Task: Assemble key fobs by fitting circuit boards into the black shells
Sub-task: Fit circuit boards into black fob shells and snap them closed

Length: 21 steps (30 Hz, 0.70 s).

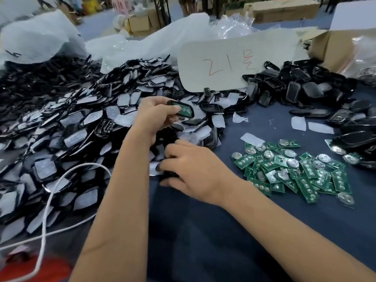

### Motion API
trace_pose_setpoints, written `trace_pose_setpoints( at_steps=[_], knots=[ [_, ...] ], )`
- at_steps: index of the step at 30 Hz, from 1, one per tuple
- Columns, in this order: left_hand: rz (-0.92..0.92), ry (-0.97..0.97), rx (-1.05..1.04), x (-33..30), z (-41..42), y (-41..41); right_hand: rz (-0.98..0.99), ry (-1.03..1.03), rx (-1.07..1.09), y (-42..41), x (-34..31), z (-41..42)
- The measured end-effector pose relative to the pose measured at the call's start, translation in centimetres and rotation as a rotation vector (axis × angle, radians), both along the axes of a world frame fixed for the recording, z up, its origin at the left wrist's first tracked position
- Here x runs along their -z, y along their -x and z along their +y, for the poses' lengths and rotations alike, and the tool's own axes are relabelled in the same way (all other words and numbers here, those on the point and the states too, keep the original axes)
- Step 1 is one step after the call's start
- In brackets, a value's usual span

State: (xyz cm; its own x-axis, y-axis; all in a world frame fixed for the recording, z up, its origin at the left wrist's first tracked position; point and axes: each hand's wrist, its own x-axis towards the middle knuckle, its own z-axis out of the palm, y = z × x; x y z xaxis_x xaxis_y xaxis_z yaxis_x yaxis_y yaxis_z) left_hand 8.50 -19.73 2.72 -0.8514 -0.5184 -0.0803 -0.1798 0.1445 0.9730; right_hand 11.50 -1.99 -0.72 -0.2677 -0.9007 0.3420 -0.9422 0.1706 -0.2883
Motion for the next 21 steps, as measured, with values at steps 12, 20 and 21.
trace_pose_setpoints(
  at_steps=[12, 20, 21],
  knots=[
    [-0.003, 0.056, 0.059, -0.3, -2.0, -2.3, 0.124, -0.151, 0.178, -1.4, 1.0, -4.2],
    [0.0, 0.063, 0.032, 0.2, -1.6, -1.3, 0.234, -0.064, 0.122, -0.5, 0.2, -2.0],
    [0.007, 0.064, 0.036, 0.2, -1.2, -1.0, 0.162, 0.006, 0.107, -0.3, 0.0, -1.3]
  ],
)
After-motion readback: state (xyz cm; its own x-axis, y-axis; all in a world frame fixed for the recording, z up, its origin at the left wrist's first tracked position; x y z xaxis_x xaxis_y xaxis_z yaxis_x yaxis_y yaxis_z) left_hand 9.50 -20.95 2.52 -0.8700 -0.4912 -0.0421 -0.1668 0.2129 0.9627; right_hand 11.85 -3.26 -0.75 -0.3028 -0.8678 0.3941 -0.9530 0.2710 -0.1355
